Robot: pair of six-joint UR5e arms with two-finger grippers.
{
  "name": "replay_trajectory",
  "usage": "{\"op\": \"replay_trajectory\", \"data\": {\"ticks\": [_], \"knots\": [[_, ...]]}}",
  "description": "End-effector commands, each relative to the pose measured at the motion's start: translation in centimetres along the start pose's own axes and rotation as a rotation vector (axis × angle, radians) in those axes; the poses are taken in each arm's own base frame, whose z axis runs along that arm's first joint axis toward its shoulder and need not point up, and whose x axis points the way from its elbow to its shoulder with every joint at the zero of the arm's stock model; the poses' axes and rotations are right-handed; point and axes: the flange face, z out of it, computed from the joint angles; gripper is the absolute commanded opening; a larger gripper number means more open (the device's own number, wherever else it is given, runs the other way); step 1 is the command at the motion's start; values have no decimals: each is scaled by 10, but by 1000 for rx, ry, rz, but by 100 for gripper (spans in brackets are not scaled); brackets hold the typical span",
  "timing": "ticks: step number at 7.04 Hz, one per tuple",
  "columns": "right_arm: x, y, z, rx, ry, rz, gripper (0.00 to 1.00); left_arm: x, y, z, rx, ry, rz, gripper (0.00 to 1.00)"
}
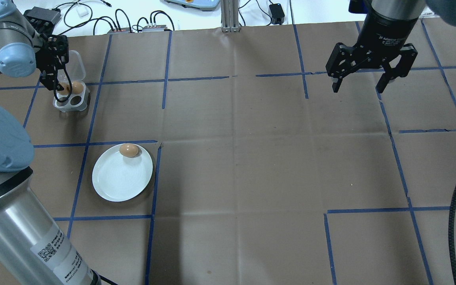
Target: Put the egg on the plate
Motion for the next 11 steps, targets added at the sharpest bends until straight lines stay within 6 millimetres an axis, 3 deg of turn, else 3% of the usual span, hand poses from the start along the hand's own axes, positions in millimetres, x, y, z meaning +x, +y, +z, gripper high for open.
{"op": "replay_trajectory", "data": {"ticks": [1, 2, 3, 4, 11], "knots": [[0, 0, 0, 1, -1, 0, 100, 2, 13, 16, 3, 22, -9, 89], [0, 0, 0, -1, 0, 0, 100, 3, 15, 22, 4, 29, -12, 89], [0, 0, 0, -1, -1, 0, 100, 2, 15, 20, 2, 27, -12, 76], [0, 0, 0, -1, -1, 0, 100, 2, 14, 18, 4, 28, -14, 72], [0, 0, 0, 1, 1, 0, 100, 3, 8, 20, 56, 31, -34, 76]]}}
